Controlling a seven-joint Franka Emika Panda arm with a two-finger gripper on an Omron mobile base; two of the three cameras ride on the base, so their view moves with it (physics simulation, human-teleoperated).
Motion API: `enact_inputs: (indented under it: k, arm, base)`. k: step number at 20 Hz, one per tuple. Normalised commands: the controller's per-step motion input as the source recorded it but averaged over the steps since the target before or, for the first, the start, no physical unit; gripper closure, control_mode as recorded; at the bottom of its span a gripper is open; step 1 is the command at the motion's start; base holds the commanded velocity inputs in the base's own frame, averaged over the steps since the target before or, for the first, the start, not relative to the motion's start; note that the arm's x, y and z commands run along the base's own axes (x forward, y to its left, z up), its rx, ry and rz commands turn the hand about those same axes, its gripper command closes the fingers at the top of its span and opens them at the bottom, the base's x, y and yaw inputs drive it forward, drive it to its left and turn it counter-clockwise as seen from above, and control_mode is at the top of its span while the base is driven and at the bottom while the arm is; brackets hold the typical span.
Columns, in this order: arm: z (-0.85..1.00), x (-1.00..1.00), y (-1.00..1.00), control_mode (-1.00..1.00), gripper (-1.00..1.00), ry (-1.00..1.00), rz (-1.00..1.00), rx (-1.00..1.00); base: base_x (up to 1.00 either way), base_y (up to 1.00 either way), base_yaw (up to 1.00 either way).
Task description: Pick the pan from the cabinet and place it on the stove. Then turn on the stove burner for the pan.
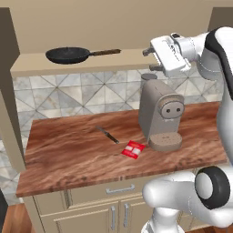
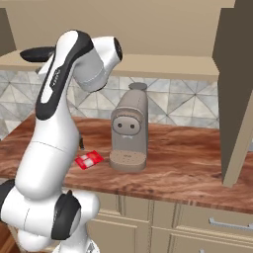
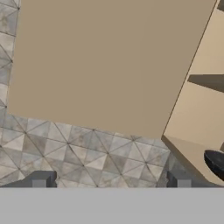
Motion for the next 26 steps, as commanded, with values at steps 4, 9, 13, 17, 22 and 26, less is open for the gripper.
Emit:
enact_inputs:
  k: [4, 9, 13, 17, 22, 26]
  arm:
    - [0.00, 0.40, -0.01, -1.00, -1.00, 0.00, 0.00, 0.00]
    - [0.00, 0.34, 0.00, -1.00, -1.00, -0.01, 0.00, 0.00]
    - [0.00, 0.32, 0.00, -1.00, -1.00, -0.03, 0.00, 0.00]
    - [-0.01, 0.28, 0.00, -1.00, -1.00, 0.00, 0.00, 0.00]
    - [-0.04, 0.12, -0.01, -1.00, -1.00, 0.00, -0.01, -0.02]
    - [-0.05, 0.08, 0.00, -1.00, -1.00, 0.00, 0.00, -0.04]
  base:
    - [0.00, 0.00, 0.00]
    - [0.00, 0.00, 0.00]
    - [0.00, 0.00, 0.00]
    - [0.00, 0.00, 0.00]
    - [0.00, 0.00, 0.00]
    - [0.00, 0.00, 0.00]
